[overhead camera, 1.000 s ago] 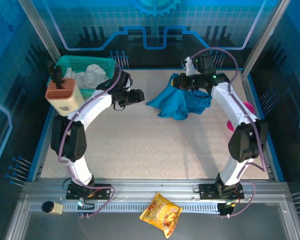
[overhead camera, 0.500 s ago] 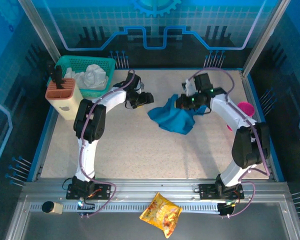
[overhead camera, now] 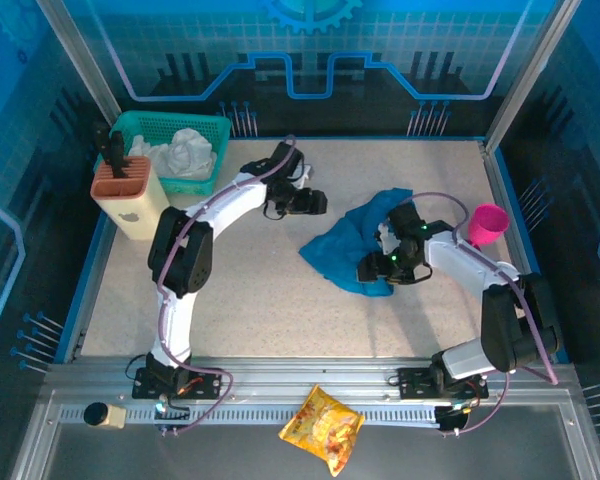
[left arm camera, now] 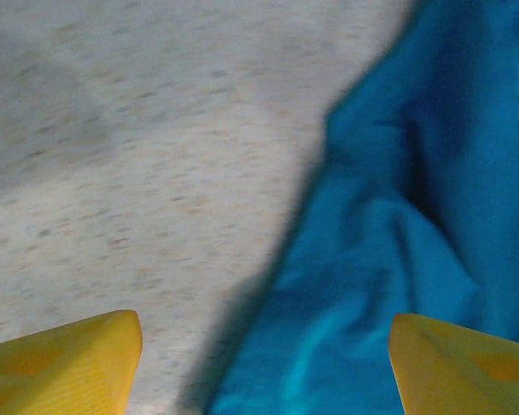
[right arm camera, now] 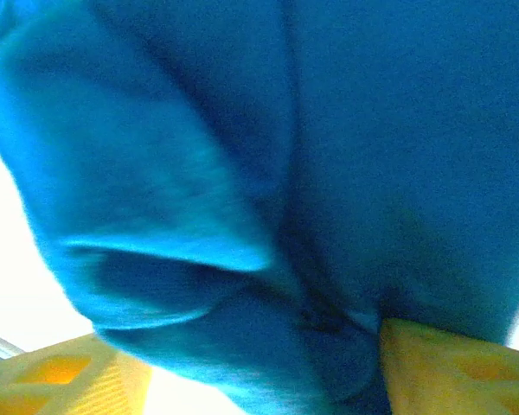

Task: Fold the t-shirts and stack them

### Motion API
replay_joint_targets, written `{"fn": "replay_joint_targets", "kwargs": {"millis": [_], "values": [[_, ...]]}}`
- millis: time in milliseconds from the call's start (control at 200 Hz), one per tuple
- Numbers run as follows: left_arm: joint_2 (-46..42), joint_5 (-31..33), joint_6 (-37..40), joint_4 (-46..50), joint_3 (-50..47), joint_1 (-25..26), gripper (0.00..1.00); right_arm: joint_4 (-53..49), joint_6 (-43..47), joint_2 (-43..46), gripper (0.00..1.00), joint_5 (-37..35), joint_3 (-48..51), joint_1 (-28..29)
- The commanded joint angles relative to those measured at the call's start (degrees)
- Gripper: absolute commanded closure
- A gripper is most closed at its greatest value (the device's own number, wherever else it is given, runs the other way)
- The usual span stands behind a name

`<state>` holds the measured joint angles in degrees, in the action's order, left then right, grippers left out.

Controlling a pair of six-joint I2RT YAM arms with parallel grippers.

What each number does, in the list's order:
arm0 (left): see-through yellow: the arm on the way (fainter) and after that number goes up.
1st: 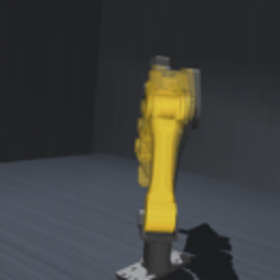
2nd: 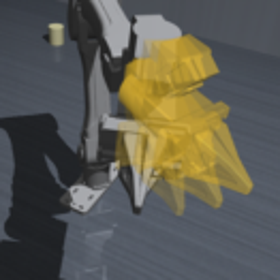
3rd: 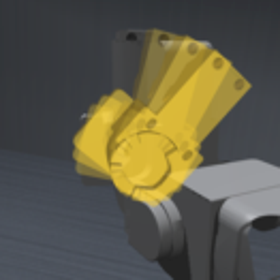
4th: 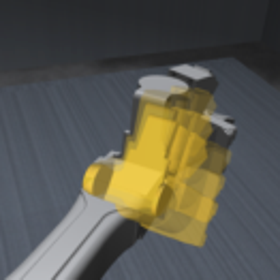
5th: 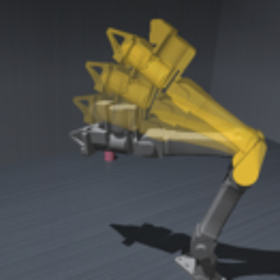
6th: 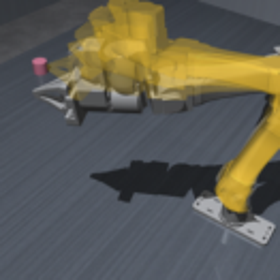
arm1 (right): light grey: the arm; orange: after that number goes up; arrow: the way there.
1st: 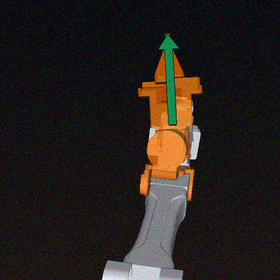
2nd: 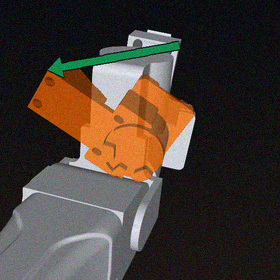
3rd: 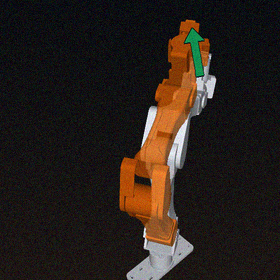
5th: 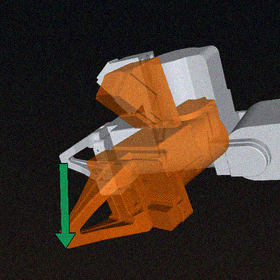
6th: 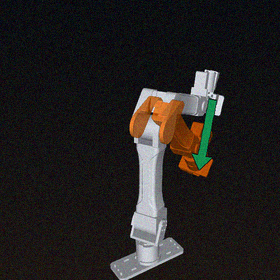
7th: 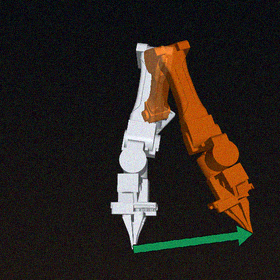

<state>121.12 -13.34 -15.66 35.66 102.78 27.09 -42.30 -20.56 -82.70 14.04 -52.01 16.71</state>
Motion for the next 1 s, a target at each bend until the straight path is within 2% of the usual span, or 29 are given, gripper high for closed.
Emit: {"fn": "replay_joint_targets", "kwargs": {"millis": [0, 135, 205, 450, 611, 736, 871, 996], "values": [[3.09, -0.94, 7.9, 4.41, 7.27, 2.4, 0.25, -2.15, 0.01, 2.9, 0.3, -3.4, -3.75, -2.87], [6.88, -5.04, 11.02, 5.84, 11.49, 3.78, 0.38, -3.19, 0.67, 6.96, 0.32, -4.94, -5.14, -7.11], [7.98, -5.39, 11.69, 7.06, 12.64, 4.48, 0.4, -4.11, 1.51, 8.65, 0.34, -5.45, -5.12, -9.22], [12.47, -5.02, 9.12, 14.08, 17.27, 5.16, 0.37, -5.77, 3.81, 11.97, 0.39, -4.82, -3.85, -14.87], [13.35, -6.07, 4.86, 10.64, 16.85, 5.55, 0.25, -5.7, 4.21, 12.32, 0.43, -4.29, -3.58, -15.87], [13.35, -6.6, 1.77, 7.71, 17.0, 6.13, 0.22, -5.23, 4.32, 12.3, 0.45, -4.29, -2.89, -16.1], [15.1, -7.31, -0.71, 7.0, 19.1, 6.51, 0.22, -4.74, 4.38, 12.03, 0.48, -4.0, -2.41, -16.35], [17.76, -6.98, -1.47, 8.78, 22.13, 7.04, 0.28, -4.56, 4.39, 12.23, 0.51, -3.76, -2.32, -16.39]]}}
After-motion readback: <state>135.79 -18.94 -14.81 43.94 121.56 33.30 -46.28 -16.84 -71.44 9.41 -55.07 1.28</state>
